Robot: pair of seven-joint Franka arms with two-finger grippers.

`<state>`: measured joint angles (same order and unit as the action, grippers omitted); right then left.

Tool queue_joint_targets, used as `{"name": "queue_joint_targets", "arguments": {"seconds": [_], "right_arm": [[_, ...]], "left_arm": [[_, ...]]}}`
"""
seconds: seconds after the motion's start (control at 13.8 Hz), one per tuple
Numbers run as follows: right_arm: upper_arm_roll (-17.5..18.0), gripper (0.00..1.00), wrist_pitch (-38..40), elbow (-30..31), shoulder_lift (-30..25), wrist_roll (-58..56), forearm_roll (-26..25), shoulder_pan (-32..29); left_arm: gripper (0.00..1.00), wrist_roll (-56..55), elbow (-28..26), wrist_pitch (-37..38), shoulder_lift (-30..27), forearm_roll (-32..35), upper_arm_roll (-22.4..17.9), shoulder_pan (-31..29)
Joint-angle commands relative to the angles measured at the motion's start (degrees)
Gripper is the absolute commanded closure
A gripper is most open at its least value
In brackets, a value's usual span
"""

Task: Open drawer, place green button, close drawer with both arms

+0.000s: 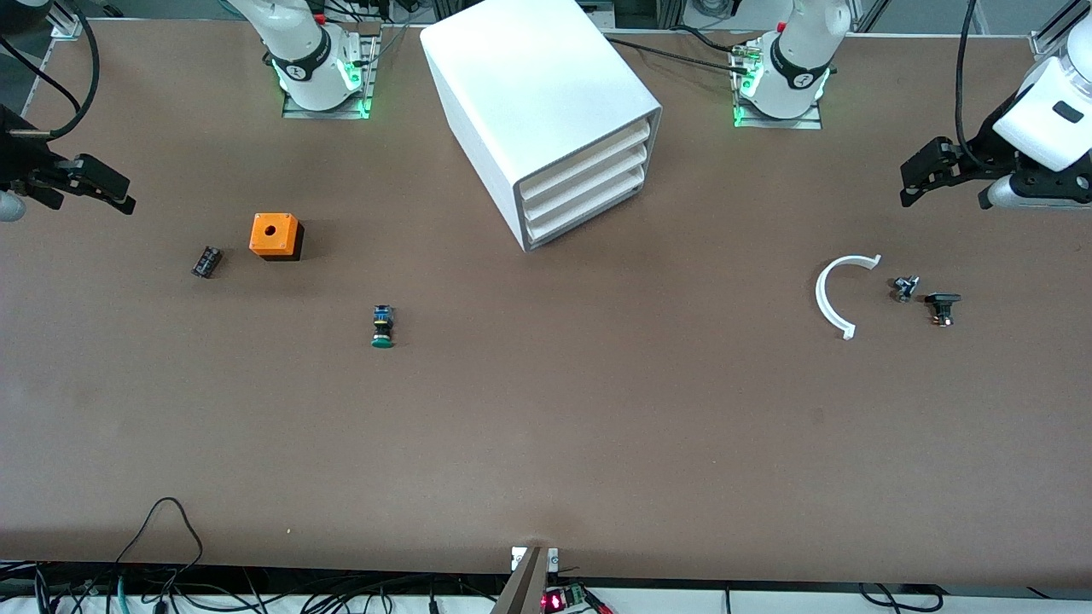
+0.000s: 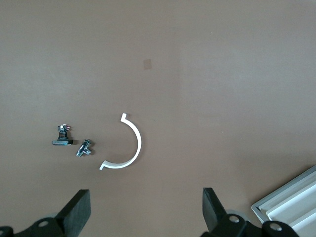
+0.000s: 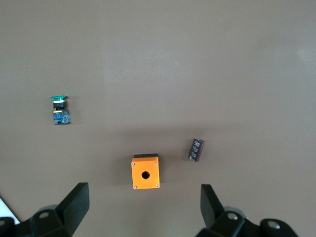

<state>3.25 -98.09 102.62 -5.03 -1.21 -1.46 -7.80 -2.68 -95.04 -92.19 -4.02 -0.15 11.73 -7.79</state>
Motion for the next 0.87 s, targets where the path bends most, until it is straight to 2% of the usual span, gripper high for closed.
{"name": "queue_joint_targets", "arguments": {"seconds": [0.0, 0.15, 0.8], "right_arm": [[-0.18, 0.0, 0.97, -0.58, -0.42, -0.72, 0.94, -0.11], [-0.27, 0.0, 0.97, -0.84, -0.24, -0.81, 0.94, -0.2], [-0.35, 0.0, 1.15, -1.37, -0.24, -1.78, 0.76, -0.28]], "left_arm": [[0.0, 0.74, 1.53, 1.66, 0.33, -0.2, -0.13, 0.32], [0.0, 0.4, 3.01, 1.66, 1.2, -0.2, -0.21, 0.32], [0.0, 0.22, 3.02, 2.81, 1.55, 0.15, 0.32, 0.58]]}}
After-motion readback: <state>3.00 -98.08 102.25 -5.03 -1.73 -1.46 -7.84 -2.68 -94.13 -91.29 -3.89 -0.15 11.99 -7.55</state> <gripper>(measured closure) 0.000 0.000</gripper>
